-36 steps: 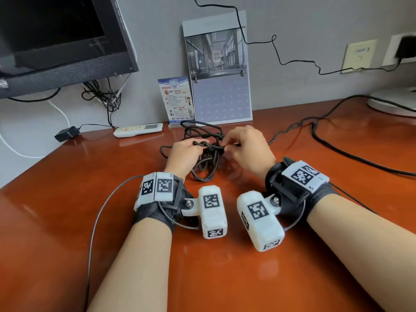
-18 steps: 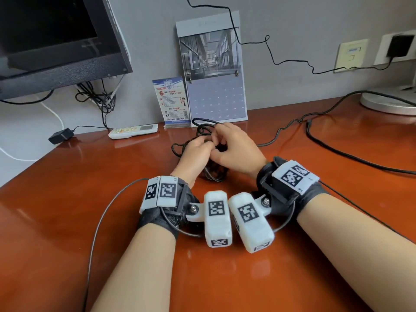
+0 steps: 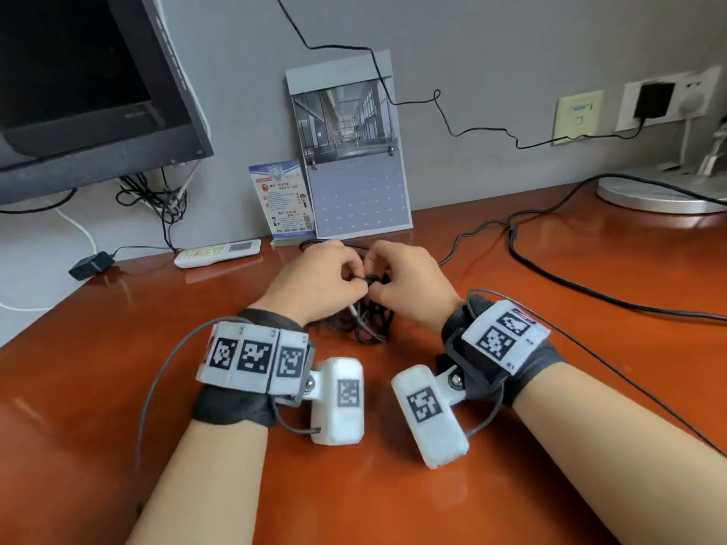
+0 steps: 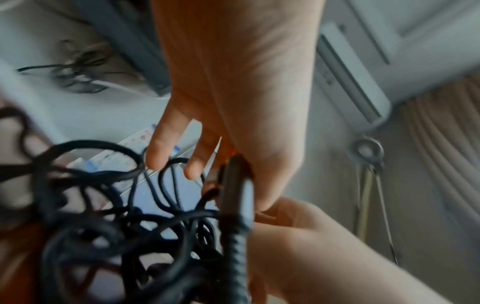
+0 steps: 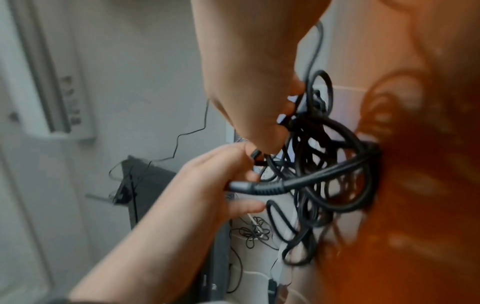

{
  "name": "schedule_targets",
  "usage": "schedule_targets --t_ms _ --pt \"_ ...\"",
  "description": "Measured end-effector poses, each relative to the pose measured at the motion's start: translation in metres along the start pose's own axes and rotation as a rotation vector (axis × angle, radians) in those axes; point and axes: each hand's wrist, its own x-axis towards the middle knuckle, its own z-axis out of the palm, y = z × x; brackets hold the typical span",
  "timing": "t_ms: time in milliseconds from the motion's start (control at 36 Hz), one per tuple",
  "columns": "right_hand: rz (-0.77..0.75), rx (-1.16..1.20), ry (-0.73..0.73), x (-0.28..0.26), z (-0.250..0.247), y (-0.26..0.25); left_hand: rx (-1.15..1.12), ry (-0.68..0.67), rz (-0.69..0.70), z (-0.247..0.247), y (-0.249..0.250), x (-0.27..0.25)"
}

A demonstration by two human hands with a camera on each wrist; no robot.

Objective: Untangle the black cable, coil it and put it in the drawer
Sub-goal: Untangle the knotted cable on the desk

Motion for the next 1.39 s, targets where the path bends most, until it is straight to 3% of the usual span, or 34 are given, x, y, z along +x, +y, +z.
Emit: schedule_targets --t_ms 139,417,583,722,889,1111,1167,1278,1389 --pt "0.150 -0.128 -0.091 -0.001 -0.022 0.008 0.150 -0.248 0.089 0.002 0.012 0.014" --pt "0.178 0.087 0.081 -0.008 -0.031 0.019 -0.087 -0.398 0.040 -0.009 0.011 0.015" --pt "0.062 -0.054 0.030 -0.015 -0.027 0.010 0.045 -0.340 -0.003 -0.008 0.018 0.026" --pt "0.076 0.031 0.105 -0.015 -0.023 0.004 0.120 -0.327 0.072 -0.012 0.019 0.027" --pt "0.063 0.123 0.009 -0.014 -0.022 0.009 0.207 -0.334 0.097 -0.015 0.019 0.020" --pt "0.053 -0.166 0.010 -0.013 -0.022 0.006 0.416 -0.243 0.226 -0.013 0.024 0.015" --pt "0.098 -0.231 0.045 -0.013 -0.025 0.007 0.446 -0.286 0.240 -0.016 0.024 0.015" --pt "0.198 -0.147 0.127 -0.012 -0.030 0.017 0.354 -0.459 0.150 -0.033 0.018 0.014" --pt "0.172 -0.060 0.100 -0.012 -0.022 0.017 0.346 -0.476 0.067 -0.034 0.019 0.008"
